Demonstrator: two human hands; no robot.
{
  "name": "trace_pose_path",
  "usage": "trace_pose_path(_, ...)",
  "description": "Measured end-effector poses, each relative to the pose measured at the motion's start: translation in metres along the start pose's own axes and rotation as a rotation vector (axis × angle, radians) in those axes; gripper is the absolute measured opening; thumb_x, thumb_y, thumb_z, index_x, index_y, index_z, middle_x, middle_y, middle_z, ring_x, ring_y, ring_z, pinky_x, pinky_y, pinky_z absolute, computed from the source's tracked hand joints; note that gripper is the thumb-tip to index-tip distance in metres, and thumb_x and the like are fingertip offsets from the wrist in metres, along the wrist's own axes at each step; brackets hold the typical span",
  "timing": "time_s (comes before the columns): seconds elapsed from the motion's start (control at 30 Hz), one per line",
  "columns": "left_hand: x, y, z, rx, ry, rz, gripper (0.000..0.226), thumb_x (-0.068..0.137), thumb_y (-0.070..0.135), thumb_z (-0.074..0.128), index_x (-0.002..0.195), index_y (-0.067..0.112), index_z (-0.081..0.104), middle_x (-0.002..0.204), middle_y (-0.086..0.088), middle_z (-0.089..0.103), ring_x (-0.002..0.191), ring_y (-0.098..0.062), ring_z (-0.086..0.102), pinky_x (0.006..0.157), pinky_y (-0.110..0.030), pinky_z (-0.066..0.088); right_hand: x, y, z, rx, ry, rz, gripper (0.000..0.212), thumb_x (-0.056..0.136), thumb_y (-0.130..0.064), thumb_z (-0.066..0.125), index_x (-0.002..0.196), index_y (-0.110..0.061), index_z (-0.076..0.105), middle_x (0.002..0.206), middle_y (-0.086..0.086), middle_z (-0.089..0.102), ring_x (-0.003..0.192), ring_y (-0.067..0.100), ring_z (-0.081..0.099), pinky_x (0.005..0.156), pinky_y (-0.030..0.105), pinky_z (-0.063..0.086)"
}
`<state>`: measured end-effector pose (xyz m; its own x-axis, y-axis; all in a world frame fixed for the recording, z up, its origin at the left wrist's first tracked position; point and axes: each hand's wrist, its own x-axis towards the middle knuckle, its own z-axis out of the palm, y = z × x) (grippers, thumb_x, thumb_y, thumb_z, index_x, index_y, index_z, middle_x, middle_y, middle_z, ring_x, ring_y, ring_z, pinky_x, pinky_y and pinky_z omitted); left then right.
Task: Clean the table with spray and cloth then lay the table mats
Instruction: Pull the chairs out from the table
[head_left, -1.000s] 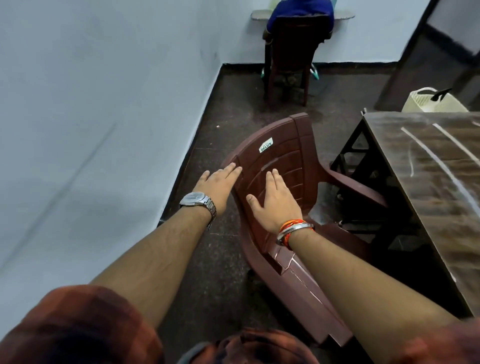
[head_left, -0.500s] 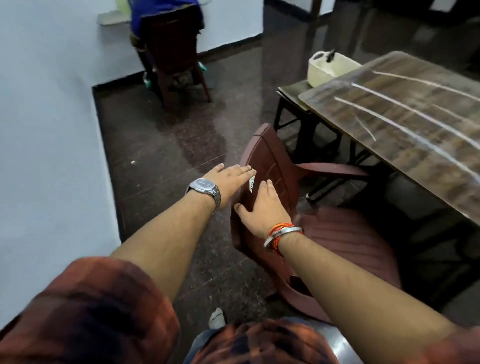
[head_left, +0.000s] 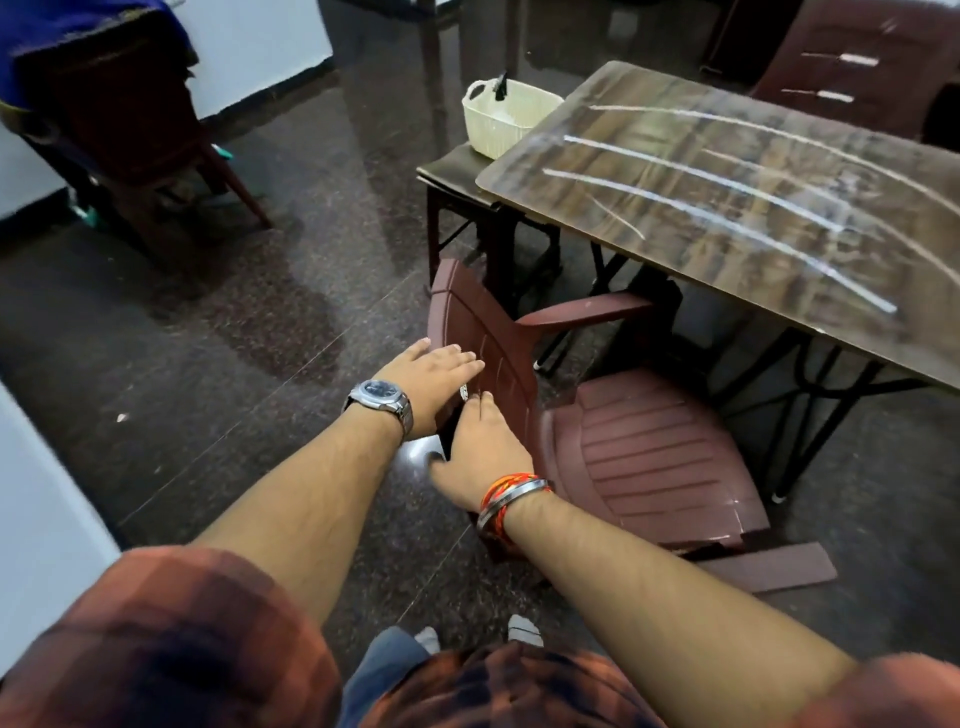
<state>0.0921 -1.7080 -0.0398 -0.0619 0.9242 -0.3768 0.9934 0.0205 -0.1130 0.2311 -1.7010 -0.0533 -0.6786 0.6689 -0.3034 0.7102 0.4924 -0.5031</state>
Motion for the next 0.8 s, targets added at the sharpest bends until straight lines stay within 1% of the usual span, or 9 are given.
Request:
trace_pose_path(0.1,0.013,-0.01,0.002,0.139,0.014,0.138,0.067,0.088,0.035,0.056,0.152,0.02,0.038,0.154,-0.001,0.044,0.148,-0.021,0.031,0.125,-0.04,0.01,0.0,-0.008,0.007,-0.053,0.016,0.103,0.086,0.08,-0.037,0.059,0.145,0.002,0.019,0.153,0.02,0.023,0.139,0.031,0.03,0.11,0.044,0.033)
trace_pose_path(0.2,0.025,-0.019,-0.002,0.195,0.086,0.282,0.054,0.074,0.043,0.054,0.121,0.019,0.063,0.126,-0.001,0.063,0.128,-0.022,0.053,0.123,-0.039,0.017,0.004,-0.02,0.014,-0.115,0.077,0.271,0.079,0.082,-0.036,0.058,0.141,0.003,0.024,0.138,0.018,0.044,0.122,0.033,0.05,0.095,0.043,0.043)
trace_pose_path(0.3,0.033,-0.025,0.004,0.177,0.146,0.339,0.051,0.067,0.048,0.049,0.105,0.02,0.068,0.114,0.0,0.069,0.116,-0.022,0.06,0.119,-0.038,0.026,0.002,-0.028,0.019,-0.144,0.203,0.305,0.044,0.087,-0.024,0.049,0.126,-0.003,0.042,0.119,0.01,0.058,0.105,0.03,0.06,0.078,0.038,0.049)
trace_pose_path(0.43,0.042,-0.025,0.001,0.189,0.19,0.362,0.036,0.067,0.046,0.052,0.087,0.021,0.069,0.094,0.001,0.072,0.095,-0.023,0.064,0.098,-0.035,0.042,0.003,-0.024,0.012,-0.267,0.275,0.229,0.029,0.087,-0.016,0.044,0.114,-0.007,0.049,0.109,0.007,0.064,0.095,0.032,0.065,0.07,0.036,0.046)
trace_pose_path(0.53,0.042,-0.011,-0.011,0.234,0.19,0.417,0.033,0.071,0.045,0.052,0.085,0.021,0.07,0.09,0.0,0.072,0.091,-0.024,0.064,0.089,-0.034,0.044,-0.006,-0.01,0.002,-0.318,0.25,0.204,0.026,0.087,-0.018,0.045,0.112,-0.01,0.05,0.108,0.008,0.064,0.094,0.035,0.065,0.065,0.035,0.037)
trace_pose_path(0.6,0.038,0.006,-0.014,0.235,0.191,0.451,0.041,0.073,0.047,0.048,0.087,0.017,0.072,0.091,-0.002,0.073,0.092,-0.026,0.064,0.086,-0.035,0.043,-0.018,0.008,-0.003,-0.353,0.273,0.171,0.025,0.084,-0.02,0.048,0.108,-0.012,0.052,0.103,0.007,0.066,0.09,0.035,0.066,0.062,0.034,0.033)
trace_pose_path(0.67,0.036,0.029,-0.014,0.219,0.179,0.476,0.042,0.078,0.049,0.051,0.091,0.016,0.074,0.094,-0.005,0.074,0.095,-0.028,0.063,0.083,-0.034,0.041,-0.037,0.026,-0.008,-0.384,0.316,0.118,0.02,0.076,-0.02,0.055,0.095,-0.013,0.057,0.087,0.005,0.069,0.072,0.033,0.068,0.053,0.032,0.037)
trace_pose_path(0.73,0.035,0.054,-0.017,0.183,0.186,0.47,0.037,0.081,0.047,0.059,0.092,0.015,0.074,0.096,-0.007,0.074,0.096,-0.029,0.064,0.08,-0.035,0.04,-0.055,0.048,-0.015,-0.465,0.319,0.101,0.016,0.066,-0.023,0.053,0.08,-0.015,0.057,0.067,0.002,0.066,0.052,0.028,0.065,0.039,0.029,0.039)
trace_pose_path(0.8,0.03,0.083,-0.023,0.131,0.183,0.468,0.033,0.081,0.042,0.062,0.095,0.015,0.074,0.099,-0.008,0.074,0.099,-0.031,0.065,0.08,-0.035,0.041,-0.076,0.079,-0.021,-0.53,0.289,0.099,0.022,0.066,-0.027,0.044,0.081,-0.016,0.056,0.065,-0.002,0.064,0.049,0.024,0.064,0.036,0.026,0.039)
